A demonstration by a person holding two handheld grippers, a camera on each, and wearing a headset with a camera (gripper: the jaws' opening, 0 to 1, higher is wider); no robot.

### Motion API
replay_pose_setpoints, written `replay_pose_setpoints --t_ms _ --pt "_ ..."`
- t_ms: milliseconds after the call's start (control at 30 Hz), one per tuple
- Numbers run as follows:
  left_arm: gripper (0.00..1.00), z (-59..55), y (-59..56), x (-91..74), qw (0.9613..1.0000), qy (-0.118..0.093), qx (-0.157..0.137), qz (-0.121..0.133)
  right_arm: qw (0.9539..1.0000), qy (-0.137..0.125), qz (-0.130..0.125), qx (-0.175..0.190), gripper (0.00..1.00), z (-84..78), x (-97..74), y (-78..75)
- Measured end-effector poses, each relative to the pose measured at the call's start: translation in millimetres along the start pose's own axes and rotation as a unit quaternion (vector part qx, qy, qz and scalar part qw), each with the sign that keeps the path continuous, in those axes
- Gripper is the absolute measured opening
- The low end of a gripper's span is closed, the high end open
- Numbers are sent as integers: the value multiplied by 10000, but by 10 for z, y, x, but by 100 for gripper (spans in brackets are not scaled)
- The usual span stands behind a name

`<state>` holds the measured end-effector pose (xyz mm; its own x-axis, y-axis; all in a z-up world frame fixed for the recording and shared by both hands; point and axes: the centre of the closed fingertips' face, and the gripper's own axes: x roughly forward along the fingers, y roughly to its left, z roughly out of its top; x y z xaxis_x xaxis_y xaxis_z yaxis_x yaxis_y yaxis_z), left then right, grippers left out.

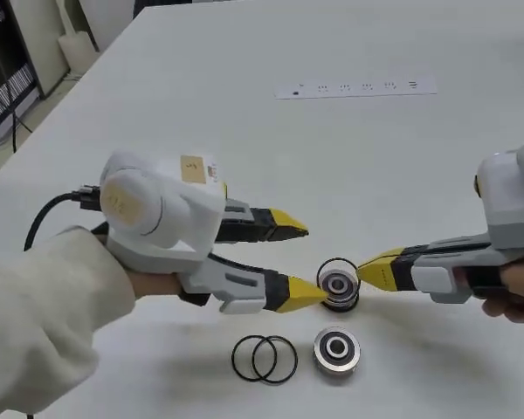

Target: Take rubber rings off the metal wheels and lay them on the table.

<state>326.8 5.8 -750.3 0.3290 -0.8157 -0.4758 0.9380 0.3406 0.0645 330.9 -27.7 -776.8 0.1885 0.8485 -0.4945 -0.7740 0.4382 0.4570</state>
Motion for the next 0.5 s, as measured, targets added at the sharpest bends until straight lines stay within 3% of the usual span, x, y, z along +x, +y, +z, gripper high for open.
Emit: replay_pose_setpoints --t_ms 500 --pt "61 109 -74 -293 10000 -32 24 92 10000 -33 38 -86 0 63 -27 64"
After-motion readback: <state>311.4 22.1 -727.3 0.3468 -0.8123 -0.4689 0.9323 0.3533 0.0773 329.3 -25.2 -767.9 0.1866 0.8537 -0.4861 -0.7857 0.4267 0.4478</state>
